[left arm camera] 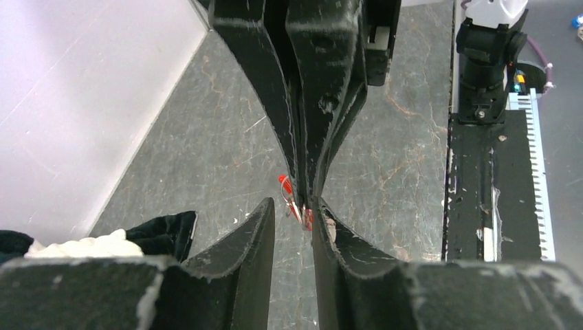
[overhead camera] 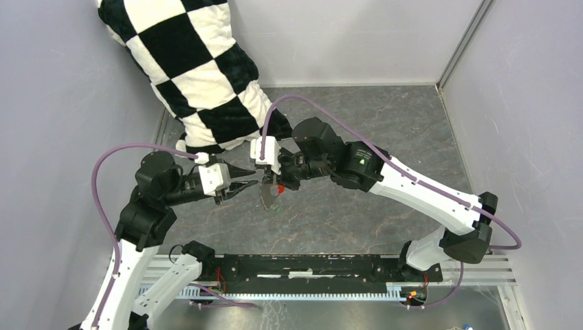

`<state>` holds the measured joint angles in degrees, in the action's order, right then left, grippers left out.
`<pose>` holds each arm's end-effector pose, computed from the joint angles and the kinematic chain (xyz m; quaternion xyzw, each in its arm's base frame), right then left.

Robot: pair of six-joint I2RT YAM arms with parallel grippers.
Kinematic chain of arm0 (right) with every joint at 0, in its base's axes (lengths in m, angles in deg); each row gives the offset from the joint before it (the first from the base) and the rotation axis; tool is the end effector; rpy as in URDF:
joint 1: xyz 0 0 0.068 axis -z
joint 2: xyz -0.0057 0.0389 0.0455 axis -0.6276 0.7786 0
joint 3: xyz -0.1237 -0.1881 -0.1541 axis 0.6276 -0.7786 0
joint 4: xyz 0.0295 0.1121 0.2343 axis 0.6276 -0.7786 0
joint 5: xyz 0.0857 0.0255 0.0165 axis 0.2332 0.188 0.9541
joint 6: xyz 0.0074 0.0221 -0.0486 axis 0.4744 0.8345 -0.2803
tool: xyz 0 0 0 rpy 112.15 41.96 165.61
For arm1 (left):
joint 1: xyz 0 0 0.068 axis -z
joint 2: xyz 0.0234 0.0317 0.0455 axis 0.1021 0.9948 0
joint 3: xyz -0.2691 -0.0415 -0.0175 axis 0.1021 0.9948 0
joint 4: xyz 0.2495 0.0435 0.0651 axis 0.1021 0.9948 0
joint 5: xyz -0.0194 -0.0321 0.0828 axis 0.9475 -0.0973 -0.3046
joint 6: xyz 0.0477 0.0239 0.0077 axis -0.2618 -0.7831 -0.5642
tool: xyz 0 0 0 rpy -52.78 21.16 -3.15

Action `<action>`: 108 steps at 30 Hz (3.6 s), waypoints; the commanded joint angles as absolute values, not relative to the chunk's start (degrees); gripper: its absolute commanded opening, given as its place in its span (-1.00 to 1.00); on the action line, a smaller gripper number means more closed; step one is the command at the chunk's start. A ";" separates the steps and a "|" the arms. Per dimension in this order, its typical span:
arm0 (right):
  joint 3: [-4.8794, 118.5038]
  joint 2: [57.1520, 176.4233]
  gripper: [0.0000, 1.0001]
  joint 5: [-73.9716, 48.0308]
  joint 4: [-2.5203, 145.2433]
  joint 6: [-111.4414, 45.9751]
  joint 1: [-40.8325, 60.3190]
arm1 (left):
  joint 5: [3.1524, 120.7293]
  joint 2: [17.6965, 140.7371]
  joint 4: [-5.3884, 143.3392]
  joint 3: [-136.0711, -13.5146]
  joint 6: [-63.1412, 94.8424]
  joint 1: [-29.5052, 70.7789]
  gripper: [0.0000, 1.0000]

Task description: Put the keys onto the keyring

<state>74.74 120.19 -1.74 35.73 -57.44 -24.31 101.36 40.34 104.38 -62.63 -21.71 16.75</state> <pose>0.1354 0.2932 0.4251 -0.6121 0.5842 0.3271 0.4209 0.0870 -0.0647 0.4066 0.5251 0.5307 -0.2917 0.5979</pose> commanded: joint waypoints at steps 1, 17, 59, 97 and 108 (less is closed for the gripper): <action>79.37 121.35 -1.00 -3.39 34.21 -58.62 -25.40 | 104.65 44.57 113.14 -67.01 -30.62 16.81 -0.34; 79.66 120.64 -1.00 -1.65 35.32 -57.48 -26.34 | 107.13 48.18 119.06 -69.07 -33.47 16.76 -0.34; 73.09 115.19 -1.00 1.44 44.96 -53.83 -26.96 | 110.23 49.78 120.12 -70.62 -29.84 16.81 -0.48; 56.50 103.40 -0.08 -7.70 58.48 -40.30 -24.50 | 110.04 43.42 106.54 -65.41 -18.54 16.81 -0.95; 47.66 100.29 -0.20 1.20 75.89 -36.40 -23.69 | 107.15 36.86 84.97 -56.81 5.92 16.81 -0.95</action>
